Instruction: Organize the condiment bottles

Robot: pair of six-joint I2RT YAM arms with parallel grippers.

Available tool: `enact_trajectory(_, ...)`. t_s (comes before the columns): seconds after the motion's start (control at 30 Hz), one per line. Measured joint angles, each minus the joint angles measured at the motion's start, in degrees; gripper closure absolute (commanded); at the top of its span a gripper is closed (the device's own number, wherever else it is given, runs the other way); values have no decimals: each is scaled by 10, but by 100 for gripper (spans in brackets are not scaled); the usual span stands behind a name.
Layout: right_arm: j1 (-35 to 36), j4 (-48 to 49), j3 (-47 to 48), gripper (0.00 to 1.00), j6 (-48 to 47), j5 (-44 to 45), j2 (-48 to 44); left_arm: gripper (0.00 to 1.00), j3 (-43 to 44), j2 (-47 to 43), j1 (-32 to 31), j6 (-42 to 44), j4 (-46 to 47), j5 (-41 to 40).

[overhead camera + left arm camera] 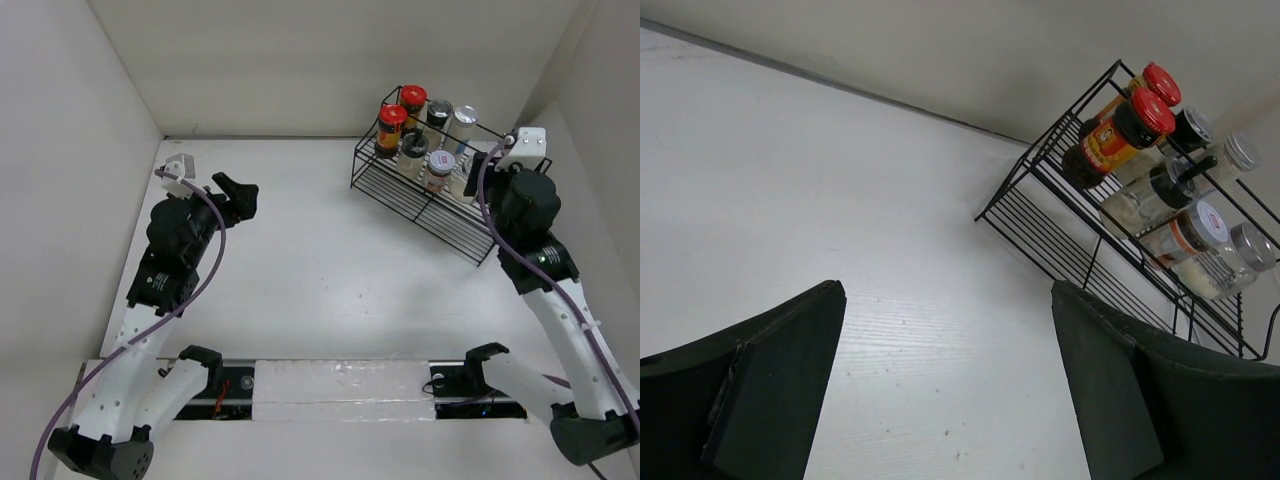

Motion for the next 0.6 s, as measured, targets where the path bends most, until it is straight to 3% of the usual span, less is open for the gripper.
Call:
enact_trajectory(0.23, -131, -50, -36, 54, 31, -29, 65, 20, 0, 10, 0, -5, 3, 4)
enact_trajectory(0.6, -195, 13, -94, 53, 76, -61, 112, 20, 0, 16, 0, -6, 12, 16)
